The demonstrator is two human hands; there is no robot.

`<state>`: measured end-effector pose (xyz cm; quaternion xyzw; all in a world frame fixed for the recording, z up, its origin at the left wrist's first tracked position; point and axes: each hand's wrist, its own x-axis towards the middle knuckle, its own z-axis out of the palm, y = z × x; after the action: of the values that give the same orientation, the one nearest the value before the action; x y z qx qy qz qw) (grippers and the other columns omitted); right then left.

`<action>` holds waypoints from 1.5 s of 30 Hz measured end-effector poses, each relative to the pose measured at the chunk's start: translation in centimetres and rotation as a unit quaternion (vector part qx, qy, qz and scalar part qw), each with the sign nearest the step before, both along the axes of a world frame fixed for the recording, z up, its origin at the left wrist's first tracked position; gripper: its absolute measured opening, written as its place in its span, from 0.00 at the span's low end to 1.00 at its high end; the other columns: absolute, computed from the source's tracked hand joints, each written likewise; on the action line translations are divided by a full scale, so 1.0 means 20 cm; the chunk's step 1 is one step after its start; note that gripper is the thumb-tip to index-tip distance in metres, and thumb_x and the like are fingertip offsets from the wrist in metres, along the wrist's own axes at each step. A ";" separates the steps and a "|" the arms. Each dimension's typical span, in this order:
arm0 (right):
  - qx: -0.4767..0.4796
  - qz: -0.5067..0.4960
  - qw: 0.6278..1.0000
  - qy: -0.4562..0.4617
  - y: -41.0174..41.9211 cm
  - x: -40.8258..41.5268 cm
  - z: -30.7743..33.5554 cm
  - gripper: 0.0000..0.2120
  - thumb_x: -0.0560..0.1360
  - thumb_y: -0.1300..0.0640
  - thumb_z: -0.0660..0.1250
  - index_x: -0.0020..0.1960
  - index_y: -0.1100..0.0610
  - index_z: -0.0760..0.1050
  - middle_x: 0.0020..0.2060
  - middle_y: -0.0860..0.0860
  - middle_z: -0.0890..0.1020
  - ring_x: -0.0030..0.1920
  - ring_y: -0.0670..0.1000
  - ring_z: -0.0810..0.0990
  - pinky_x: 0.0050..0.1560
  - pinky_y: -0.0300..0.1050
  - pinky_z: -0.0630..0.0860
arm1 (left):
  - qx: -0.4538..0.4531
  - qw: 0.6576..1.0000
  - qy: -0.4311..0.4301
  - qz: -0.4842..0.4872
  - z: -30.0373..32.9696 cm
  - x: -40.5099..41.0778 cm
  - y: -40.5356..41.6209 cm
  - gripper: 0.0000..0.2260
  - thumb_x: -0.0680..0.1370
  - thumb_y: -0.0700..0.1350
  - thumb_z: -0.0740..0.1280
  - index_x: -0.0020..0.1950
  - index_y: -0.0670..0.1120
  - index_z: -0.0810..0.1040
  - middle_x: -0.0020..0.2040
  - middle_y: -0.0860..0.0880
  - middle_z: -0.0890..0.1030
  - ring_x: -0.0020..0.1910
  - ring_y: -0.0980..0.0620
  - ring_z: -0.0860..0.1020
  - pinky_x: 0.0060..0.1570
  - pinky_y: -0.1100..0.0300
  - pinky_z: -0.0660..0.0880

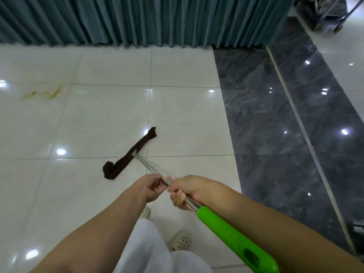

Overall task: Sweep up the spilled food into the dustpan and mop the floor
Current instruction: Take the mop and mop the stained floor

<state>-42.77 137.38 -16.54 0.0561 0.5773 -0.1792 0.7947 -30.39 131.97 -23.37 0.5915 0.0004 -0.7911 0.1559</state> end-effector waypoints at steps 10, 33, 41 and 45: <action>0.000 0.137 0.991 0.001 -0.20 0.19 0.09 0.13 0.76 0.66 0.61 0.33 0.58 0.68 0.20 0.49 0.61 0.14 0.43 0.60 0.13 0.30 0.57 | -0.014 0.994 -0.015 0.112 0.07 0.23 -0.06 0.14 0.81 0.33 0.53 0.37 0.31 0.70 0.23 0.37 0.77 0.17 0.46 0.77 0.13 0.60 0.72; 0.046 0.142 0.988 -0.036 -1.33 0.95 0.30 0.08 0.77 0.66 0.61 0.39 0.63 0.69 0.22 0.52 0.66 0.14 0.44 0.65 0.13 0.32 0.64 | -0.063 0.987 -0.013 0.148 0.26 1.01 -1.05 0.14 0.80 0.29 0.54 0.35 0.33 0.70 0.22 0.39 0.75 0.15 0.48 0.75 0.16 0.59 0.75; 0.031 0.108 0.992 -0.057 -1.67 1.18 0.28 0.08 0.78 0.64 0.60 0.40 0.60 0.68 0.24 0.51 0.65 0.14 0.45 0.64 0.13 0.31 0.63 | -0.104 0.967 -0.010 0.234 0.30 1.23 -1.37 0.13 0.81 0.29 0.52 0.37 0.34 0.69 0.18 0.41 0.75 0.22 0.46 0.78 0.55 0.51 0.73; 0.019 0.133 0.989 -0.054 -1.85 1.30 0.27 0.13 0.79 0.63 0.60 0.35 0.59 0.67 0.22 0.51 0.64 0.13 0.44 0.64 0.12 0.30 0.62 | -0.111 0.949 -0.012 0.296 0.30 1.31 -1.52 0.13 0.80 0.29 0.52 0.37 0.35 0.68 0.16 0.43 0.73 0.16 0.50 0.76 0.41 0.59 0.78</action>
<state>-16.72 100.32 -11.11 0.0039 0.5390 -0.0573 0.8403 -4.13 101.59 -17.33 0.5532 0.0859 -0.6974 0.4474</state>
